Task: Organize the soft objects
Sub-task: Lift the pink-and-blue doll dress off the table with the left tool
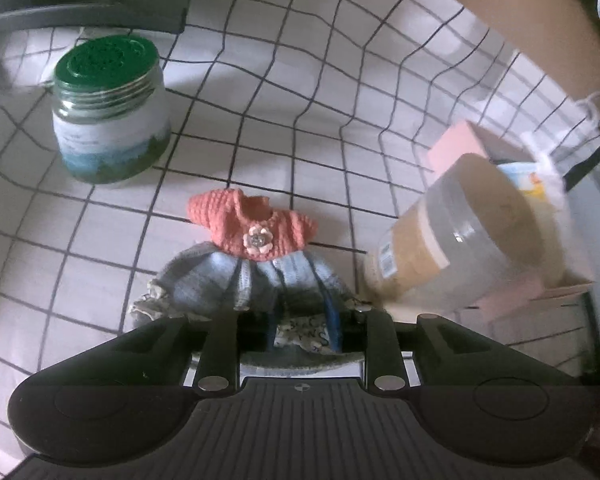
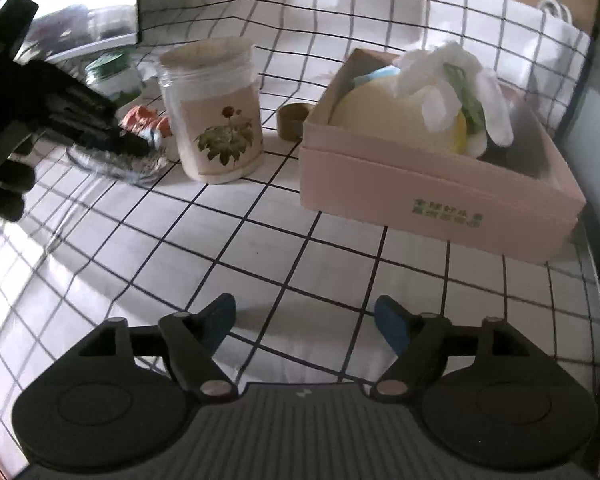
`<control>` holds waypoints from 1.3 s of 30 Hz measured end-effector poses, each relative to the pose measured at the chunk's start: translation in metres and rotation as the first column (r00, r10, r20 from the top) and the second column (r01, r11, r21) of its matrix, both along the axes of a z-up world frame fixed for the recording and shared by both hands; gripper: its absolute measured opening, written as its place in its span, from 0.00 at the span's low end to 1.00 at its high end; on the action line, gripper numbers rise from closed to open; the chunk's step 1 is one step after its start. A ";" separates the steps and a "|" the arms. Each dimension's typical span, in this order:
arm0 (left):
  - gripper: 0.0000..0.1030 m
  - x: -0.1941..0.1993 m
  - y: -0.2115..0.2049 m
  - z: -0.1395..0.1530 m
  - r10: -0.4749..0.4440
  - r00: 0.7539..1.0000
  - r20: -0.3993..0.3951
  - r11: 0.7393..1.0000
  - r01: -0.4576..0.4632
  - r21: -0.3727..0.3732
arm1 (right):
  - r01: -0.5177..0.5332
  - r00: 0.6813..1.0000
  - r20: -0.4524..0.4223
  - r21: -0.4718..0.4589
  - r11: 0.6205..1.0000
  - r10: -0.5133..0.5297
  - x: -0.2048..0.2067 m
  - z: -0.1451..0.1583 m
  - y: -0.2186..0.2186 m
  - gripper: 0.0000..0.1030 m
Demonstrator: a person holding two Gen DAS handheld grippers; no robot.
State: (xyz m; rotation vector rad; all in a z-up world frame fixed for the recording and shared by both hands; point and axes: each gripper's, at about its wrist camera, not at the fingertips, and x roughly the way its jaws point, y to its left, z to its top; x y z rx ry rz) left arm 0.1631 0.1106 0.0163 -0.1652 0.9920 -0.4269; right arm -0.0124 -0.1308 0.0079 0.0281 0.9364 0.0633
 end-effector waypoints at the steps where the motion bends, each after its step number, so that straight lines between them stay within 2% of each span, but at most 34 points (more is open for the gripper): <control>1: 0.27 -0.006 0.001 0.004 0.017 0.999 0.051 1.000 -0.018 0.006 | 0.002 1.000 0.001 -0.006 1.000 -0.002 0.000 0.000 0.002 0.79; 4: 0.27 -0.014 -0.003 0.014 0.035 0.984 0.173 0.999 -0.039 0.020 | 0.012 1.000 0.003 -0.005 1.000 -0.012 0.002 -0.001 0.004 0.82; 6: 0.27 -0.012 -0.012 0.014 0.003 0.985 0.171 0.998 -0.013 0.054 | 0.031 1.000 -0.002 -0.004 1.000 -0.031 0.004 -0.002 0.006 0.83; 8: 0.27 -0.012 -0.027 0.011 -0.059 0.982 0.178 0.986 0.030 0.163 | 0.030 0.999 -0.011 -0.007 1.000 -0.030 0.005 -0.001 0.009 0.83; 9: 0.27 -0.011 -0.032 0.007 -0.081 0.983 0.162 0.976 0.045 0.214 | 0.026 0.999 -0.018 -0.008 1.000 -0.027 0.007 -0.001 0.010 0.83; 10: 0.27 -0.010 -0.035 0.001 -0.097 0.988 0.121 0.970 0.066 0.234 | 0.026 0.999 -0.025 -0.006 1.000 -0.026 0.008 0.000 0.010 0.83; 13: 0.28 -0.011 -0.033 0.000 -0.098 0.991 0.096 0.978 0.078 0.195 | 0.026 0.999 -0.029 -0.007 1.000 -0.027 0.006 0.000 0.010 0.84; 16: 0.36 0.000 -0.015 -0.002 -0.064 0.998 0.025 0.997 0.064 0.034 | 0.030 0.999 -0.025 -0.006 1.000 -0.031 0.004 0.000 0.011 0.84; 18: 0.36 0.001 -0.005 0.000 -0.036 0.999 0.020 0.999 0.036 0.001 | 0.032 0.999 -0.019 -0.006 0.999 -0.032 0.003 0.000 0.012 0.85; 21: 0.35 -0.011 0.001 0.017 0.005 0.986 0.166 0.999 -0.012 0.046 | 0.032 0.999 -0.012 -0.004 0.999 -0.032 0.002 -0.001 0.011 0.86; 22: 0.35 -0.009 -0.002 0.018 -0.002 0.983 0.183 0.998 -0.010 0.065 | 0.032 0.999 -0.009 -0.004 0.999 -0.032 0.002 -0.002 0.012 0.87; 26: 0.36 0.000 -0.019 0.009 -0.080 0.981 0.176 0.980 0.045 0.195 | 0.024 1.000 -0.019 -0.004 1.000 -0.024 0.005 -0.002 0.013 0.92; 31: 0.40 -0.014 -0.021 0.002 -0.178 0.964 0.197 0.929 0.099 0.357 | 0.007 0.999 -0.037 -0.003 1.000 -0.007 0.010 -0.002 0.015 0.93; 35: 0.47 -0.017 -0.002 0.001 -0.167 0.965 0.202 0.914 0.074 0.400 | -0.010 0.998 -0.059 -0.002 1.000 0.010 0.016 -0.001 0.017 0.94; 39: 0.49 -0.012 0.020 0.003 -0.129 0.976 0.174 0.921 0.053 0.387 | -0.063 0.993 -0.095 0.014 0.998 0.064 0.025 0.004 0.025 0.92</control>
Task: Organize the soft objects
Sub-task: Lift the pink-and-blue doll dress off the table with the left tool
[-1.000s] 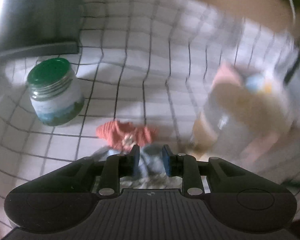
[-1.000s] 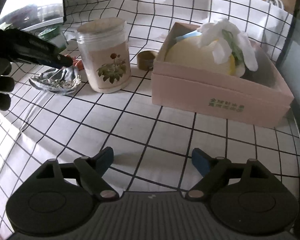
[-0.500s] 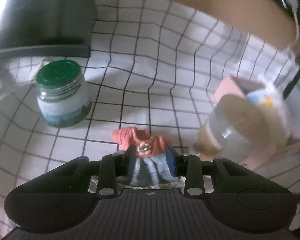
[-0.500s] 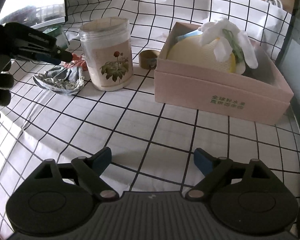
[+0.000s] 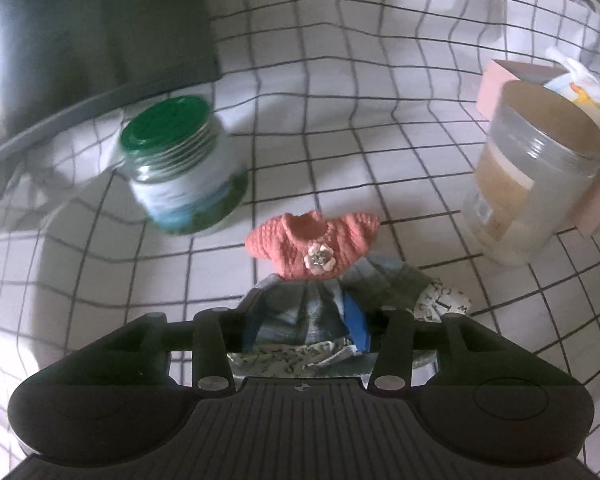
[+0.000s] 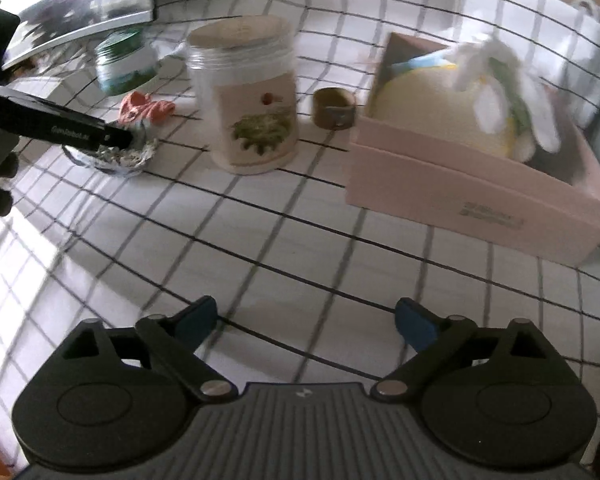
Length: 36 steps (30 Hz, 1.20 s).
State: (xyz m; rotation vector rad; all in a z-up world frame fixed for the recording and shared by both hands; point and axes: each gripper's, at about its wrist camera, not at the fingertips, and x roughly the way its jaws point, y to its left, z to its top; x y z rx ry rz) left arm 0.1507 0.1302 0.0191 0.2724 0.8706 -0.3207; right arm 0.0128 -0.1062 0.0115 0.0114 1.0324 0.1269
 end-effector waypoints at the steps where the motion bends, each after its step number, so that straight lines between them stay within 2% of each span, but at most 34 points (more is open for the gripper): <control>1: 0.49 0.000 0.002 0.001 0.007 1.000 0.005 1.000 -0.007 0.007 | -0.015 1.000 0.004 0.008 1.000 0.015 0.003 0.004 0.002 0.91; 3: 0.49 -0.002 0.008 0.006 0.022 0.999 0.029 1.000 -0.022 0.002 | -0.028 0.999 0.045 0.009 1.000 0.028 0.005 0.016 0.006 0.91; 6: 0.49 -0.002 0.024 0.014 0.050 0.998 0.041 0.996 -0.047 -0.069 | -0.055 0.989 0.137 0.010 0.998 0.053 0.007 0.046 0.009 0.91; 9: 0.46 0.004 0.038 0.014 0.057 0.998 0.033 0.994 -0.054 -0.092 | -0.079 0.973 0.219 0.028 0.997 0.071 0.014 0.088 0.006 0.91; 11: 0.46 0.009 0.042 0.011 0.039 0.999 -0.004 0.989 -0.039 -0.140 | -0.075 0.963 0.264 0.071 0.995 0.054 0.028 0.123 -0.004 0.91; 13: 0.46 0.012 0.042 0.008 0.013 1.000 -0.024 0.983 -0.017 -0.184 | -0.050 0.964 0.266 0.117 0.992 0.018 0.057 0.155 -0.015 0.91; 15: 0.46 0.013 0.039 0.005 -0.009 0.999 -0.031 0.979 0.003 -0.204 | -0.004 0.974 0.225 0.165 0.986 -0.034 0.095 0.179 -0.026 0.91; 17: 0.46 0.015 0.036 0.002 -0.016 0.999 -0.041 0.977 0.007 -0.215 | 0.050 0.989 0.127 0.188 0.981 -0.075 0.142 0.190 -0.031 0.91; 19: 0.46 0.019 0.032 -0.002 -0.014 0.999 -0.048 0.980 0.004 -0.201 | 0.099 0.995 0.011 0.189 0.977 -0.103 0.185 0.186 -0.031 0.90; 21: 0.47 0.020 0.031 -0.003 -0.005 0.999 -0.037 0.980 -0.002 -0.200 | 0.134 0.986 -0.118 0.178 0.975 -0.115 0.226 0.170 -0.032 0.87; 22: 0.47 0.021 0.032 -0.004 0.003 0.999 -0.035 0.978 -0.010 -0.208 | 0.147 0.975 -0.188 0.172 0.974 -0.114 0.239 0.158 -0.033 0.79; 23: 0.47 0.022 0.033 -0.005 0.014 0.999 -0.033 0.976 -0.021 -0.218 | 0.164 0.956 -0.269 0.170 0.972 -0.115 0.252 0.145 -0.033 0.66; 25: 0.47 0.022 0.036 -0.008 0.025 0.999 -0.026 0.969 -0.031 -0.244 | 0.206 0.900 -0.420 0.167 0.964 -0.119 0.271 0.116 -0.033 0.51; 26: 0.47 0.021 0.036 -0.008 0.027 0.999 -0.022 0.968 -0.031 -0.250 | 0.217 0.875 -0.469 0.156 0.964 -0.121 0.278 0.103 -0.033 0.51; 31: 0.47 0.016 0.034 -0.008 0.036 0.999 -0.015 0.969 -0.039 -0.242 | 0.226 0.801 -0.584 0.094 0.970 -0.130 0.296 0.055 -0.026 0.42; 33: 0.48 0.015 0.030 -0.008 0.030 1.000 -0.008 0.977 -0.031 -0.211 | 0.226 0.774 -0.618 0.064 0.972 -0.139 0.302 0.038 -0.023 0.42; 36: 0.48 0.016 0.029 -0.008 0.042 0.999 -0.014 0.976 -0.044 -0.212 | 0.226 0.736 -0.661 0.037 0.973 -0.146 0.306 0.018 -0.022 0.42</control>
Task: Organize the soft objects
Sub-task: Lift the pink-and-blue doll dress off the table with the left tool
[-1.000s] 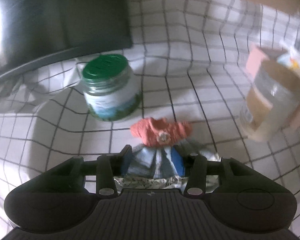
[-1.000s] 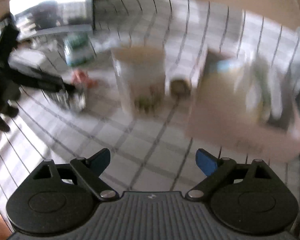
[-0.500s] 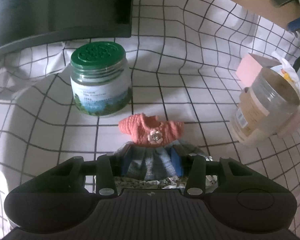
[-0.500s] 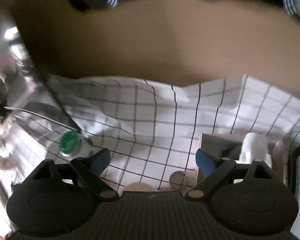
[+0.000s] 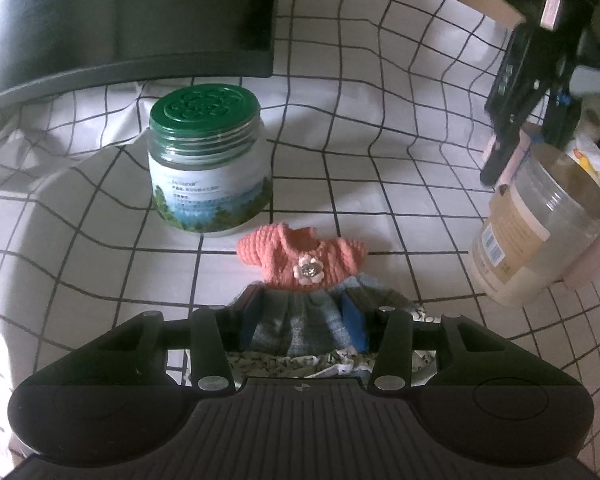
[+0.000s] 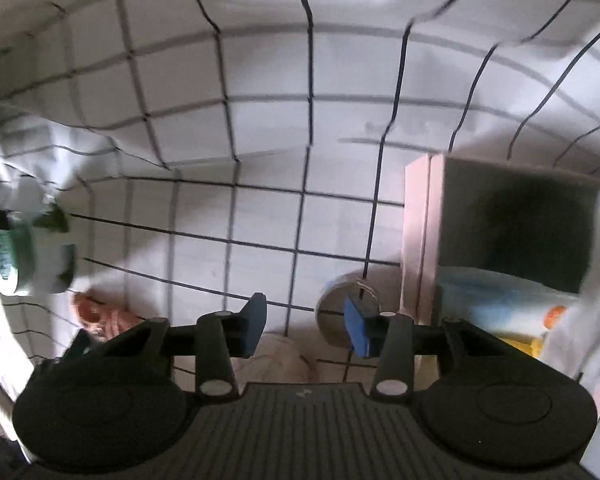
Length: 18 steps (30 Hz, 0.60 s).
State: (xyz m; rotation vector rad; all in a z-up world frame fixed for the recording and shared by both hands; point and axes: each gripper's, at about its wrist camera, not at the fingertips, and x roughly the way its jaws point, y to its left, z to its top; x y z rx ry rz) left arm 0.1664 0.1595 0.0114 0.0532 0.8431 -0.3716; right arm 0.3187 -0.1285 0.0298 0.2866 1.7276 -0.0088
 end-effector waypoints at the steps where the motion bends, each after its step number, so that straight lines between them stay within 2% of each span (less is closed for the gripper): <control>1: 0.48 0.000 0.000 0.000 0.002 1.000 0.000 1.000 -0.002 -0.002 | -0.003 1.000 -0.017 -0.005 1.000 0.003 0.000 -0.006 0.001 0.42; 2: 0.48 0.000 0.000 -0.001 0.000 1.000 0.001 1.000 0.000 0.000 | -0.010 1.000 -0.028 -0.018 1.000 0.009 0.001 -0.010 0.003 0.35; 5: 0.48 0.000 0.001 -0.001 0.004 1.000 0.007 1.000 -0.004 -0.007 | -0.042 0.999 -0.022 -0.033 0.999 0.042 0.005 -0.014 0.010 0.30; 6: 0.45 0.000 0.003 -0.001 0.013 1.000 0.011 1.000 -0.013 -0.017 | -0.044 0.999 -0.024 -0.028 0.999 0.044 0.007 -0.017 0.010 0.29; 8: 0.20 0.001 0.008 -0.002 0.048 0.999 0.019 0.999 -0.047 -0.020 | -0.058 0.998 -0.032 -0.049 0.997 0.057 0.007 -0.024 0.012 0.20; 10: 0.16 0.002 0.018 -0.002 0.063 0.998 -0.005 0.995 -0.063 -0.080 | -0.080 0.997 -0.011 -0.049 0.996 0.080 0.006 -0.024 0.014 0.13; 11: 0.14 0.002 0.022 -0.001 0.066 0.998 -0.013 0.992 -0.067 -0.102 | -0.082 0.997 -0.005 -0.039 0.996 0.082 0.006 -0.024 0.014 0.06; 14: 0.12 0.000 0.024 0.006 0.065 0.998 0.002 0.993 -0.064 -0.095 | -0.100 0.994 0.033 -0.023 0.995 0.100 0.004 -0.016 0.018 0.04; 18: 0.12 -0.003 0.020 0.019 0.050 0.998 0.028 0.996 -0.048 -0.079 | -0.115 0.987 0.117 0.009 0.993 0.114 -0.002 0.014 0.020 0.03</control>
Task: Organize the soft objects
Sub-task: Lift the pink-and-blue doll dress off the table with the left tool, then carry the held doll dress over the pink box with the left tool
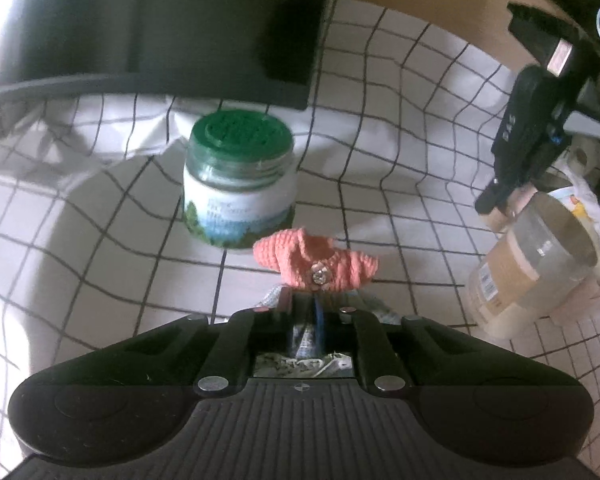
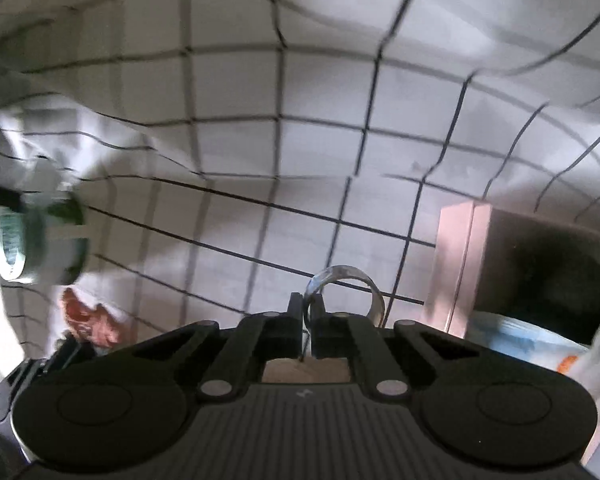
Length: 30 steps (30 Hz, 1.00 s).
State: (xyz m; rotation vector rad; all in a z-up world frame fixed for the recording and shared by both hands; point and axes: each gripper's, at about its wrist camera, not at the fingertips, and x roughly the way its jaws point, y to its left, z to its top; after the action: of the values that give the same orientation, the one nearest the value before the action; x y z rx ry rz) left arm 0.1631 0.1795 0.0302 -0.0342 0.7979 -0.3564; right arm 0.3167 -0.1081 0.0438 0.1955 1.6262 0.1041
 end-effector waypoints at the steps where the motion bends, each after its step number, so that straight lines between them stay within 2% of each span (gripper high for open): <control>1: 0.12 -0.002 -0.002 0.005 -0.005 1.000 0.010 1.000 0.005 0.005 | -0.001 1.000 0.017 0.006 1.000 0.001 -0.002 0.009 -0.001 0.03; 12: 0.12 -0.028 -0.020 0.055 -0.054 0.988 0.145 0.997 0.046 0.056 | -0.012 0.977 0.212 0.072 0.997 -0.004 -0.033 0.103 -0.009 0.03; 19: 0.11 -0.031 -0.033 0.096 -0.079 0.970 0.232 0.996 0.066 0.063 | 0.026 0.942 0.332 0.093 0.995 -0.056 -0.064 0.151 -0.033 0.03; 21: 0.12 -0.031 -0.044 0.112 -0.106 0.958 0.265 0.994 0.091 0.068 | 0.039 0.918 0.389 0.090 0.995 -0.071 -0.074 0.171 -0.042 0.03; 24: 0.12 -0.031 -0.066 0.137 -0.155 0.936 0.316 0.988 0.144 0.059 | 0.075 0.850 0.521 0.039 0.996 -0.084 -0.096 0.205 -0.058 0.03; 27: 0.12 -0.027 -0.097 0.156 -0.212 0.919 0.333 0.975 0.220 0.012 | 0.135 0.764 0.635 0.022 0.991 -0.118 -0.125 0.235 -0.082 0.03; 30: 0.12 -0.019 -0.132 0.162 -0.269 0.915 0.301 0.951 0.302 -0.069 | 0.194 0.711 0.683 0.038 0.980 -0.167 -0.149 0.248 -0.106 0.03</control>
State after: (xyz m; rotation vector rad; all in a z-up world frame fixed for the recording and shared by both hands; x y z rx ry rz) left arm 0.1444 0.0479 0.1920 0.0284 0.4899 -0.6701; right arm 0.1676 -0.2146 0.2916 0.2521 0.8521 -0.0103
